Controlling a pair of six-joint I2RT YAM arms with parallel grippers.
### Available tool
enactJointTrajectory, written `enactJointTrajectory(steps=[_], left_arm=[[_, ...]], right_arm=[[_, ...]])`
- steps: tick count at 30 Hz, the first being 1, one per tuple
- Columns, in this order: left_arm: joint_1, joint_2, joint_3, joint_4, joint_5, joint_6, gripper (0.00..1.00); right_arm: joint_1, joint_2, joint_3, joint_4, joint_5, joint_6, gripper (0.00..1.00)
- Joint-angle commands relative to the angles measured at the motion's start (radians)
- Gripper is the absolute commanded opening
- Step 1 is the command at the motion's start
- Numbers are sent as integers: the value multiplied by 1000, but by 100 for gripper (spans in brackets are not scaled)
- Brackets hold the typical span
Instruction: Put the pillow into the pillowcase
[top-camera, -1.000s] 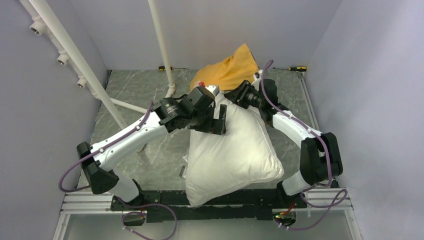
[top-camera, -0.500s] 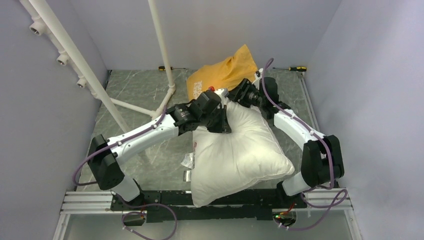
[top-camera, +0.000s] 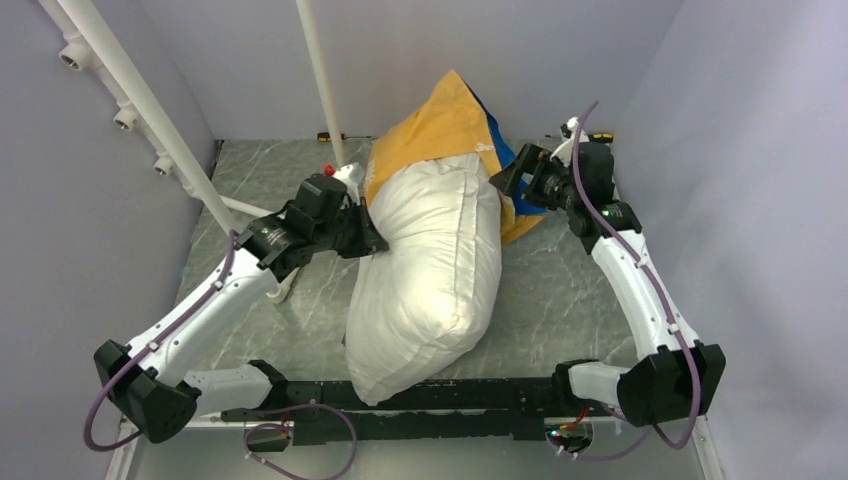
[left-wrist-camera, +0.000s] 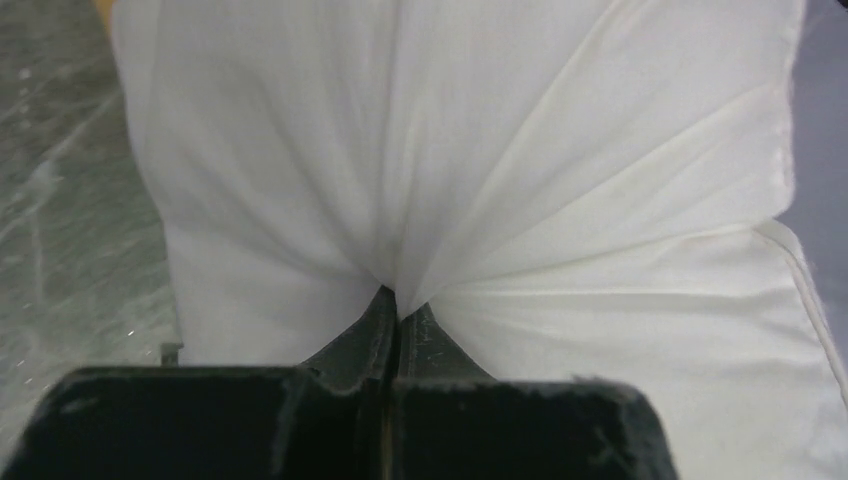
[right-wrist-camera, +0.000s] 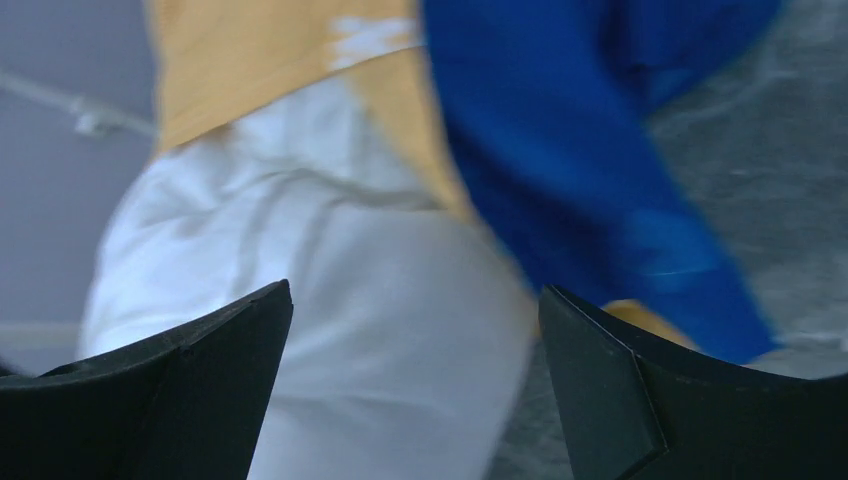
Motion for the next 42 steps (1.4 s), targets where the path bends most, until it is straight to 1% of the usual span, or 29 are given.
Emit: enactJointTrajectory(steps=[1, 4, 6, 7, 8, 9, 10, 11, 12, 13, 15, 21, 22, 24, 27, 30, 34, 35, 38, 40, 42], left_arm=[[59, -25, -29, -83, -107, 47, 0], [76, -37, -43, -94, -105, 46, 0], [88, -45, -57, -83, -90, 43, 0], [92, -47, -60, -80, -87, 42, 0], [97, -48, -60, -77, -83, 43, 0], [101, -48, -59, -79, -84, 44, 0], [105, -48, -57, -79, -83, 45, 0], [108, -47, -56, -76, -79, 50, 0], [113, -47, -51, -76, -78, 51, 0], [116, -46, -49, -77, -78, 52, 0], [125, -46, -53, -70, -72, 53, 0], [142, -41, -71, -16, -33, 35, 0], [142, -39, -71, 0, -25, 33, 0], [144, -29, -69, 33, -13, 24, 0], [144, 8, -50, 100, 5, 10, 0], [146, 79, 6, 167, 12, 3, 0], [150, 199, 142, 242, 12, 7, 0], [153, 230, 177, 264, 12, 10, 0], [162, 326, 306, 294, -12, 23, 0], [164, 396, 403, 284, -73, 35, 0], [165, 442, 464, 301, -116, 32, 0]], right_arm=[[-45, 76, -19, -41, 59, -96, 98], [-47, 147, -6, -10, 97, -117, 98], [-47, 195, -4, 21, 86, -126, 97], [-48, 220, 2, 33, 65, -127, 96], [-49, 250, 11, 34, 54, -133, 92], [-49, 272, 14, 43, 46, -131, 84], [-56, 284, 13, 51, 32, -127, 71], [-67, 283, 6, 63, 13, -118, 50], [-79, 270, -7, 72, 1, -105, 26], [-89, 245, -22, 80, -1, -92, 15], [-95, 195, -33, 64, 0, -89, 1], [-95, 31, 5, -44, -45, -100, 0], [-96, -3, 16, -52, -74, -98, 0], [-96, -42, 43, -68, -158, -95, 0], [-96, -67, 80, -70, -358, -72, 0], [-95, -101, 96, 4, -538, 10, 0], [-94, -116, 162, 116, -707, 139, 0], [-90, -115, 172, 178, -749, 184, 0], [-72, -94, 204, 356, -838, 349, 0], [-44, -71, 244, 403, -863, 390, 0], [8, -45, 284, 407, -875, 397, 0]])
